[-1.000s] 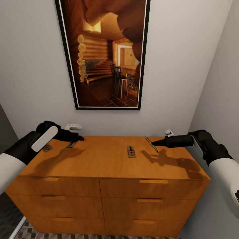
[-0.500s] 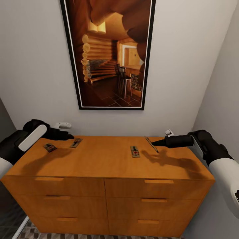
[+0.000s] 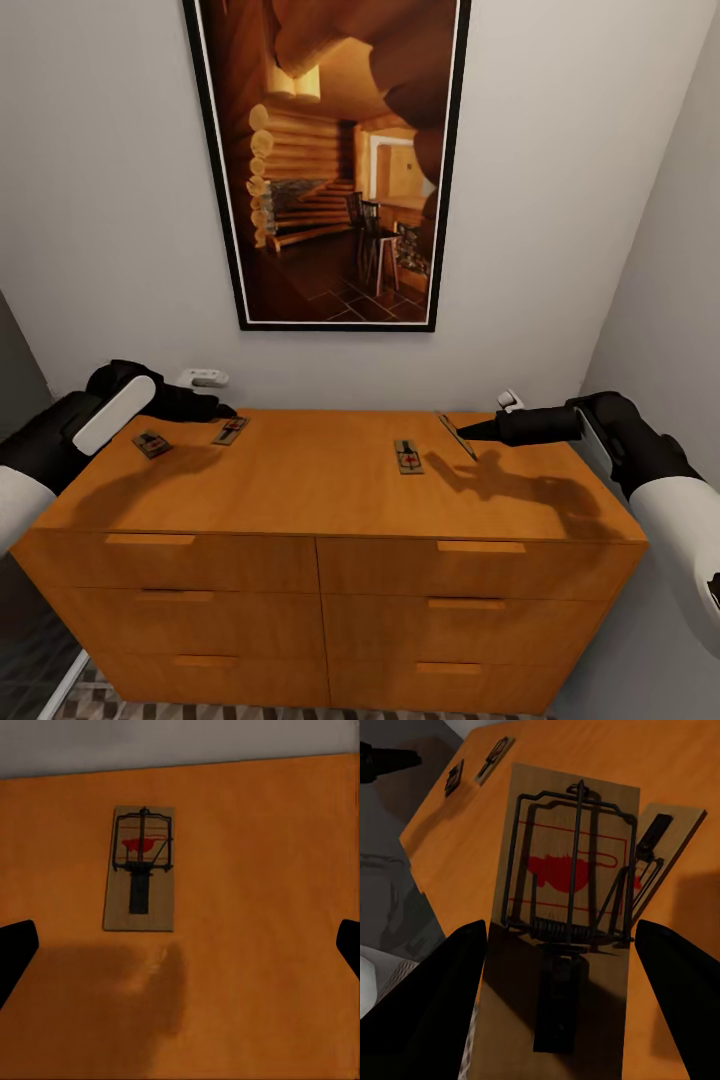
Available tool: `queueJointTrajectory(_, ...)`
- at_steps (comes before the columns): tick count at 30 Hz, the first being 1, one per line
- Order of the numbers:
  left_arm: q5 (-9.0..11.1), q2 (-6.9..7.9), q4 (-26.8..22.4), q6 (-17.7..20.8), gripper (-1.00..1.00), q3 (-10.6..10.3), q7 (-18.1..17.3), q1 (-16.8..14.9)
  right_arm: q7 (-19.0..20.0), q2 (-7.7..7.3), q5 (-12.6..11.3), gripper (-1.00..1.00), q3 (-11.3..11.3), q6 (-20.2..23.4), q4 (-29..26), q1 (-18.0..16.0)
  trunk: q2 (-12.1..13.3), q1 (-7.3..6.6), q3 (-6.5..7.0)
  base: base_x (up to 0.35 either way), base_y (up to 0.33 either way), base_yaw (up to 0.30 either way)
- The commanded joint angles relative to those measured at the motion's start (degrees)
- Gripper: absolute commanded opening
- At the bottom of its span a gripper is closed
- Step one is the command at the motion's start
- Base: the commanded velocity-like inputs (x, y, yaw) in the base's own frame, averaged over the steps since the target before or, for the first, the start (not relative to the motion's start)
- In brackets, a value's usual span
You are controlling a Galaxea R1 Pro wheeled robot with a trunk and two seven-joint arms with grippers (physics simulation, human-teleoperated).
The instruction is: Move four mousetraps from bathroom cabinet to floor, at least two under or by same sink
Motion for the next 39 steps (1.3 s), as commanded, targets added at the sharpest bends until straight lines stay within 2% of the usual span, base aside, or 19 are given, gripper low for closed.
queueJointTrajectory(1, 0.5, -0.23, 0.1, 0.0, 1.0, -0.2, 0.6, -0.1, 0.1, -0.06, -0.2, -1.0, 0.2, 0.5, 0.0, -0.1, 0.0, 0.0, -0.07, 0.0, 0.0, 0.0)
queueJointTrajectory(7, 0.5, -0.64, 0.6, -0.1, 1.0, -0.2, 0.6, -0.1, 0.1, -0.06, -0.2, -1.0, 0.2, 0.5, 0.0, -0.1, 0.0, 0.0, -0.07, 0.052, 0.027, 0.0)
queueJointTrajectory(14, 0.4, -0.74, 4.5, -0.1, 1.0, -0.4, 0.6, -0.1, 0.1, -0.06, -0.2, -1.0, 0.2, 0.5, 0.0, 0.0, 0.0, 0.0, -0.07, 0.155, 0.111, 0.0)
queueJointTrajectory(28, 0.5, -0.4, 5.3, -0.2, 1.0, -1.0, 0.5, 0.4, 0.1, -0.06, -0.2, -1.0, 0.2, 0.5, 0.1, 0.0, 0.0, 0.0, -0.07, 0.011, 0.008, 0.0)
queueJointTrajectory(31, 0.5, -0.49, 5.2, -0.2, 1.0, -1.9, 0.5, 0.5, 0.1, -0.09, -0.2, -1.0, 0.2, 0.5, 0.1, 0.0, 0.0, 0.0, -0.07, 0.0, 0.0, 0.0)
queueJointTrajectory(34, 0.6, -0.62, 5.1, -0.2, 1.0, -3.7, 0.5, 0.5, 0.1, -0.13, -0.2, -1.0, 0.2, 0.5, 0.2, 0.0, 0.0, 0.0, -0.07, 0.0, 0.0, 0.0)
queueJointTrajectory(39, 0.7, -0.77, 5.1, -0.2, 1.0, -4.9, 0.4, 0.6, 0.1, -0.14, -0.2, -1.0, 0.2, 0.5, 0.2, 0.0, 0.0, 0.0, -0.07, 0.0, 0.0, 0.0)
